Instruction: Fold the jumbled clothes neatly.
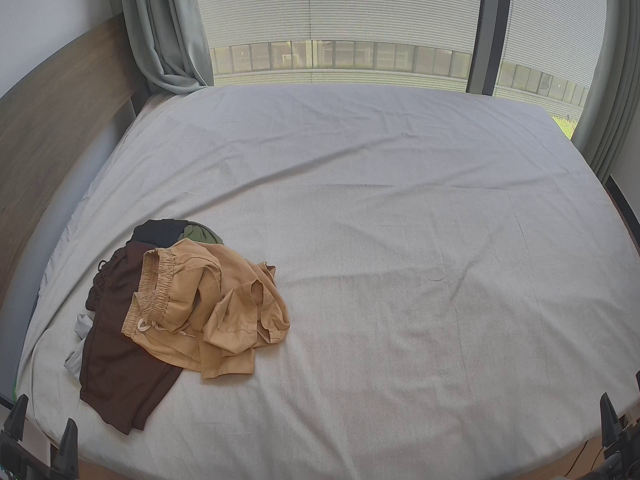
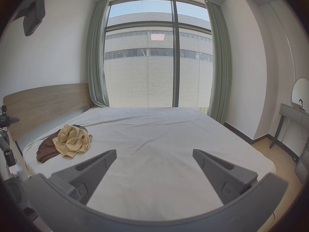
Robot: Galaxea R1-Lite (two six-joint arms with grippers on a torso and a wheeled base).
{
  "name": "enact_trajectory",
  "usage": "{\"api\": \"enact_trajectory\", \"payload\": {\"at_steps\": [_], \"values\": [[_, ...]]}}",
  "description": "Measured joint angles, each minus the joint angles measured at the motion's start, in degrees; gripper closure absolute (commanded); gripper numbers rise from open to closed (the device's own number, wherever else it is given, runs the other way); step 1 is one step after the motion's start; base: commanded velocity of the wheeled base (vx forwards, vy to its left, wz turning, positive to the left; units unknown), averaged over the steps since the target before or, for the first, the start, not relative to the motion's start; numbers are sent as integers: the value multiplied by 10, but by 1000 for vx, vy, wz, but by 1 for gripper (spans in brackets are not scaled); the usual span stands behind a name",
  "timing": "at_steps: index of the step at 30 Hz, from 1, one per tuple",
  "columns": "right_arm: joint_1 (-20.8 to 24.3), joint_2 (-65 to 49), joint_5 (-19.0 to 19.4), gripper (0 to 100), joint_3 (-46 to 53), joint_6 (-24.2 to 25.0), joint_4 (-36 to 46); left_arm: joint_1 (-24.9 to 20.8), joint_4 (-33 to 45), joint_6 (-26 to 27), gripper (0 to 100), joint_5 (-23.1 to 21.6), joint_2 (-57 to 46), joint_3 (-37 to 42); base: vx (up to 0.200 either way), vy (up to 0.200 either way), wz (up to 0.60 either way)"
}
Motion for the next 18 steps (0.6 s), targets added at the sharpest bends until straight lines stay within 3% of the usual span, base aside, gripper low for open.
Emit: {"api": "enact_trajectory", "payload": {"at_steps": [14,18], "values": [[0,0,-5,0,0,5,0,-5,-69,3,0,-4,19,-22,0,0,0],[0,0,-6,0,0,8,0,-35,-64,-46,0,-9,55,-53,0,0,0]]}}
